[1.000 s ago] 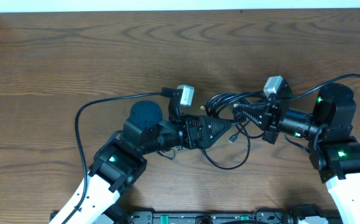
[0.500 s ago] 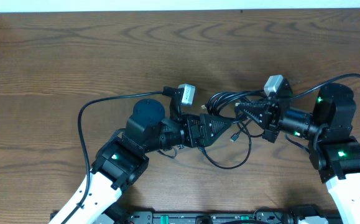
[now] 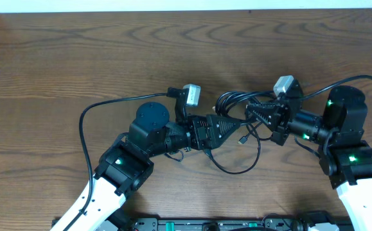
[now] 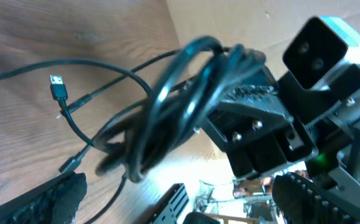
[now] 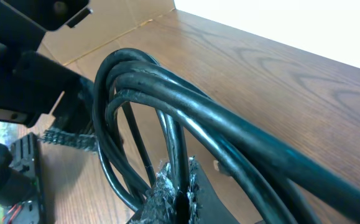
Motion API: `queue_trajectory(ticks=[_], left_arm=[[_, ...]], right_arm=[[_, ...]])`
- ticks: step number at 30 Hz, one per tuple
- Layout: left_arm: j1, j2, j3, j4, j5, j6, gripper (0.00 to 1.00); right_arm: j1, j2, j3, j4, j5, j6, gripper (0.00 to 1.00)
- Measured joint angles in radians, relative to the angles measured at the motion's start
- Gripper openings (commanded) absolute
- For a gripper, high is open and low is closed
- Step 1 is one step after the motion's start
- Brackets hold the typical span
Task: Untangle cables
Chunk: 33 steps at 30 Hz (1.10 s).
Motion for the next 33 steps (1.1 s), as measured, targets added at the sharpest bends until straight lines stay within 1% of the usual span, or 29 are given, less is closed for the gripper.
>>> queue_trajectory(ticks=[1,8,20,33], left_arm=[[0.000,0.002,0.000,0.000,-0.002,-0.005,0.96],[0.000,0.008,0.000,0.018,-0.024,-0.014,0.93],[-0.055,0.008,0.000,0.022,-0.028,-0.018,0.95],[-0.063,0.008,0.000,0.009,-0.022,-0.037,0.98]], right_arm=[[0.000,0.000,0.000,0.000,-0.003,0.002,0.01],[0.000,0.000,0.000,-0.002,-0.011,0.002,0.01],[0.002,0.000,0.000,-0.005,0.045,0.002,0.01],[0.003,0.000,0.000,0.010,0.108,0.002,0.01]])
